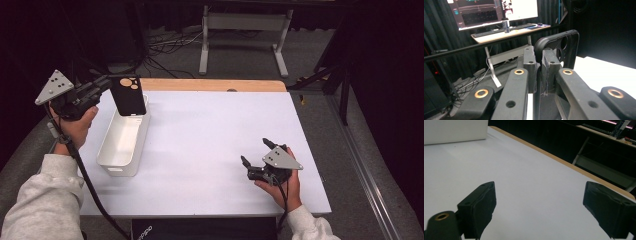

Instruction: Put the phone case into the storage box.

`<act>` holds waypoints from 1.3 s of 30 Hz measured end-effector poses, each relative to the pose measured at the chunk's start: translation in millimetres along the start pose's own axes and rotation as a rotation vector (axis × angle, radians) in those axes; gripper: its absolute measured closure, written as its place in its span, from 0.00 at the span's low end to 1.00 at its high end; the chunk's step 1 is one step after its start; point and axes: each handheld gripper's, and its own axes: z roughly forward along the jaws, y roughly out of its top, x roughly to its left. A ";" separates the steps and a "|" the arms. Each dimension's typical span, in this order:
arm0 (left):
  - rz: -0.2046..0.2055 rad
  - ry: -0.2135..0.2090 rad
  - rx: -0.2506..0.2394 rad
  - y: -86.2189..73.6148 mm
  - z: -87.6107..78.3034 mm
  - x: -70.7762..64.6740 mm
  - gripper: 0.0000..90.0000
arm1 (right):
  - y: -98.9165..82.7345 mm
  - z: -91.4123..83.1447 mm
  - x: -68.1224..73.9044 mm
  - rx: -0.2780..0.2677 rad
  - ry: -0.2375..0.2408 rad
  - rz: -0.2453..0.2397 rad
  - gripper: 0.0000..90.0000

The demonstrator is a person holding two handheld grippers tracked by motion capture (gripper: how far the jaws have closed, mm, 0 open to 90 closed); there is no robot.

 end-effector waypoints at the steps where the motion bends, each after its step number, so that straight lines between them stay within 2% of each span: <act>1: -0.001 0.001 -0.002 -1.0 0.6 2.0 0.93 | 0.1 0.2 0.2 0.001 0.000 -0.003 0.13; 6: 0.010 0.009 0.005 -4.5 5.0 9.5 0.93 | 0.3 0.5 1.0 0.001 0.002 -0.007 0.14; 16: -0.005 0.018 0.003 -15.9 17.0 32.1 0.93 | -0.9 1.0 0.5 0.003 0.006 -0.001 0.15; 22: -0.009 0.008 0.026 -27.8 32.5 46.4 0.93 | -2.1 2.4 0.2 0.011 0.013 0.008 0.15; 24: -0.020 -0.007 0.020 -32.4 37.9 50.4 0.93 | -2.1 3.0 -0.1 0.011 0.019 0.019 0.15; 28: -0.030 -0.009 0.019 -41.3 49.6 56.0 0.93 | -2.6 5.3 -1.3 0.018 0.028 0.021 0.18; 30: -0.033 0.000 0.037 -46.0 54.6 58.2 0.93 | -3.1 5.8 -0.5 0.023 0.036 0.018 0.18; 32: -0.023 0.012 0.035 -47.6 56.7 58.5 0.93 | -3.5 6.2 0.4 0.029 0.043 0.015 0.19; 36: -0.032 0.020 0.020 -51.1 58.4 62.6 0.93 | -4.2 7.8 2.4 0.038 0.051 0.010 0.19; 39: -0.032 0.019 0.030 -57.1 64.4 67.0 0.93 | -3.8 8.6 4.1 0.044 0.053 0.003 0.19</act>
